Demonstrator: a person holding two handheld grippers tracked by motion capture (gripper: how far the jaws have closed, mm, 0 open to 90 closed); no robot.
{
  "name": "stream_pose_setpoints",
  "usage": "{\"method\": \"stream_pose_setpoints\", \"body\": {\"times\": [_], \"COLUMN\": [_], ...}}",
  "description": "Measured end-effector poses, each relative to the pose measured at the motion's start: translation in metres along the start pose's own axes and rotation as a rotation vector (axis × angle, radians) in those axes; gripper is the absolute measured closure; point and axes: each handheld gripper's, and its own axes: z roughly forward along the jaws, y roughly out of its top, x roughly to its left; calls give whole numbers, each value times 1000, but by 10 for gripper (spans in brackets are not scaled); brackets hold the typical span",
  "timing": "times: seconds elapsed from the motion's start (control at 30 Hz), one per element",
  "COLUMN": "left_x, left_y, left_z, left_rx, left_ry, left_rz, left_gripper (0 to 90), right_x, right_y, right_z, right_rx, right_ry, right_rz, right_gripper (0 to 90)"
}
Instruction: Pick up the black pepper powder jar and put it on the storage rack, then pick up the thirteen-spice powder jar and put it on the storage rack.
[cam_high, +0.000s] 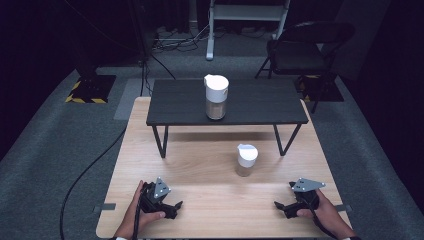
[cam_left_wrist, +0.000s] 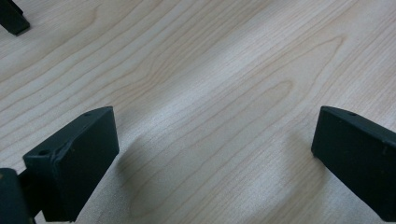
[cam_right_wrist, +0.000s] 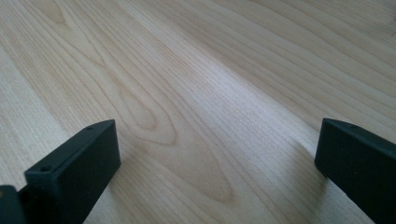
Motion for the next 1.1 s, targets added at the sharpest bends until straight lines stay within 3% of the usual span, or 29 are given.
{"method": "stream_pose_setpoints", "body": {"times": [0.47, 1.1], "left_x": [5, 5], "left_y": [0, 1], "left_z": [2, 2], "left_rx": [5, 7], "left_ry": [-14, -9], "left_rz": [-42, -44], "left_gripper": [3, 4], "right_x": [1, 1], "right_y": [0, -1], "right_z": [0, -1], "right_rx": [0, 1], "right_ry": [-4, -3], "right_rz": [3, 2], "right_gripper": [0, 0]}}
